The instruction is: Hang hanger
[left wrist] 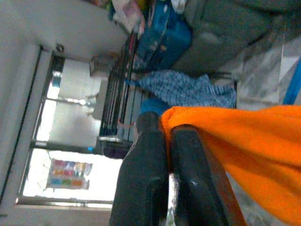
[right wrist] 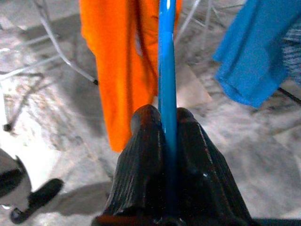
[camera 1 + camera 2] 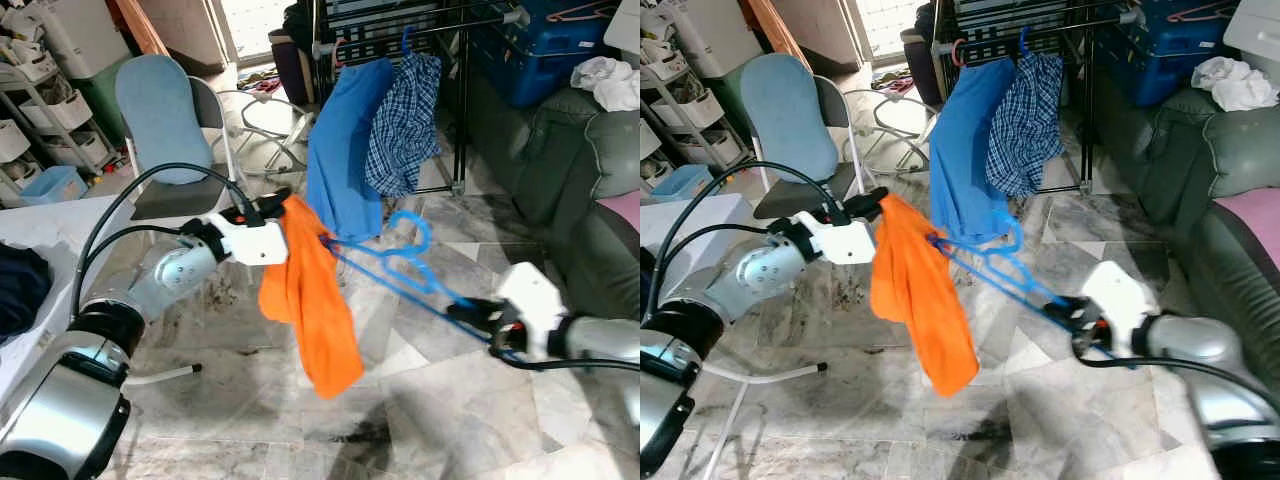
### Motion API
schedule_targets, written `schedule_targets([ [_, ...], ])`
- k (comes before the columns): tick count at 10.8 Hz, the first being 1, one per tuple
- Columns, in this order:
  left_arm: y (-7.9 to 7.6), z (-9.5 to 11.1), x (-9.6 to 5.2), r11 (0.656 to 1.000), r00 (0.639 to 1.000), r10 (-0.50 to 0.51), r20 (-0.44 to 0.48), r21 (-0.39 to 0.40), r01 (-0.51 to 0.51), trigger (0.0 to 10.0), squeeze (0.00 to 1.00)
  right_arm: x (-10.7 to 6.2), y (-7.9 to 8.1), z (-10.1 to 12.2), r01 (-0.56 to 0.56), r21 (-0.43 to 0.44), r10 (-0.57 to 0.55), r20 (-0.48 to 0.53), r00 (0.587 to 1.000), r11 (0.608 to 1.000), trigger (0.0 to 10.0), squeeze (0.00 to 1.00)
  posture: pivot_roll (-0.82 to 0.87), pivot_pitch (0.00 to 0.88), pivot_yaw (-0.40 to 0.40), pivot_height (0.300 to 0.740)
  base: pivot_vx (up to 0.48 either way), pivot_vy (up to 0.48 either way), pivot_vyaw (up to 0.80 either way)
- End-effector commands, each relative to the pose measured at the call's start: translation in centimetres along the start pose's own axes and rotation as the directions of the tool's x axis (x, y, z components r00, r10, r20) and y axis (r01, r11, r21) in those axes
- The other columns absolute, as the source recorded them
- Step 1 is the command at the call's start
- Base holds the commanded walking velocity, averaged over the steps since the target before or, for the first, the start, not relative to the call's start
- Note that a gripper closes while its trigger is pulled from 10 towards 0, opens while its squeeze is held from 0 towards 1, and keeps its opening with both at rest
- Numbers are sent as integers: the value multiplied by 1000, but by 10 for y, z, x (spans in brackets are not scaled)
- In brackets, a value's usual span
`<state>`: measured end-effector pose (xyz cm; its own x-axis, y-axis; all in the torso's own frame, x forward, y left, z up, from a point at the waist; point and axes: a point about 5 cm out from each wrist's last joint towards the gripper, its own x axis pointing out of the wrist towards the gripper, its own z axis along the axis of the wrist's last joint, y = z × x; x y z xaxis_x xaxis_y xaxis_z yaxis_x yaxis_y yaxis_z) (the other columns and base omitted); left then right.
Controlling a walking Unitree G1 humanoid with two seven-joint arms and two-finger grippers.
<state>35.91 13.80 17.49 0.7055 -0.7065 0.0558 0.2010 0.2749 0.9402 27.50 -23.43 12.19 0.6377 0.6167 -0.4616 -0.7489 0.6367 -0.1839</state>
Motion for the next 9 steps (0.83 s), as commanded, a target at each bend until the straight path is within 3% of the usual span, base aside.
schedule_targets([
  [1, 0, 0, -2, 1000, 1000, 0, 8, -9, 0, 10000, 0, 6, 4, 5, -32, -16, 32, 22, 999, 999, 10000, 0, -122, 21, 176, 740, 0, 0, 0],
  [3, -1, 6, 3, 1000, 999, -5, 35, 2, 5, 10000, 0, 1, 12, -2, -134, 4, 134, -22, 991, 991, 10000, 0, -130, 25, 175, 740, 0, 0, 0],
  [6, -5, 22, 7, 999, 991, -38, 128, 15, 36, 10000, 0, 5, 13, -14, -152, -7, 150, -94, 984, 988, 10000, 0, -126, 29, 176, 740, 0, 0, 0],
  [8, -14, 41, 3, 993, 964, -117, 240, 11, 117, 10000, 0, 13, 3, -26, -65, -34, 58, -166, 984, 997, 10000, 0, -113, 31, 170, 740, 0, 0, 0],
  [9, -16, 43, 1, 990, 958, -136, 254, 11, 138, 10000, 0, 14, -6, -30, 12, -58, -23, -189, 982, 998, 10000, 0, -109, 31, 168, 740, 0, 0, 0],
])
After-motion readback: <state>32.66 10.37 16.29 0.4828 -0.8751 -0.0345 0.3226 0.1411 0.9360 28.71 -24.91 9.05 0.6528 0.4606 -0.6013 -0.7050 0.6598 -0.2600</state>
